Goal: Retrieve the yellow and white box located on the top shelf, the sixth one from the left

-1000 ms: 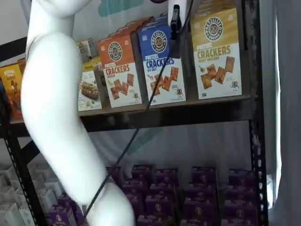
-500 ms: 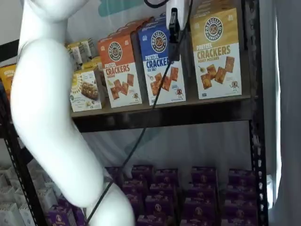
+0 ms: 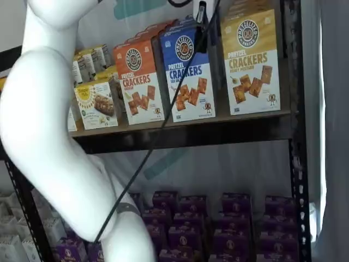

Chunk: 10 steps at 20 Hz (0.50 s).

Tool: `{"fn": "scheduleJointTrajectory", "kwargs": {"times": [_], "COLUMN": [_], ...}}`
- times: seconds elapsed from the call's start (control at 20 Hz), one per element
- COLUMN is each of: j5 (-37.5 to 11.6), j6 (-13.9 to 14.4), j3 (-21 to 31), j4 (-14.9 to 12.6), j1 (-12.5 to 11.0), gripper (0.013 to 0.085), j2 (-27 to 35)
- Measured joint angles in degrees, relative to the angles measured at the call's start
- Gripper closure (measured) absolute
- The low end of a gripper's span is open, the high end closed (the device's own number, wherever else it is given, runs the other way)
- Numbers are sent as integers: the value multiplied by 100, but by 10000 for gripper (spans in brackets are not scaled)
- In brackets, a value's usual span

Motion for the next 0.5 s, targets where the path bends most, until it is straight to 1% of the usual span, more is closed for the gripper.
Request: {"fn": "scheduleJointTrajectory", "kwargs": {"times": [0.05, 0.1, 0.25, 0.4, 0.5], "j5": [-139, -249, -709, -1148, -1441], "j6": [-28, -50, -153, -240, -300], "j3": [70, 120, 327, 491, 506], "j4": [151, 245, 405, 444, 383], "j1": [-65, -102, -105, -9, 102], "gripper": [130, 130, 130, 130, 130], "j2": [-46, -77, -183, -223, -156]}}
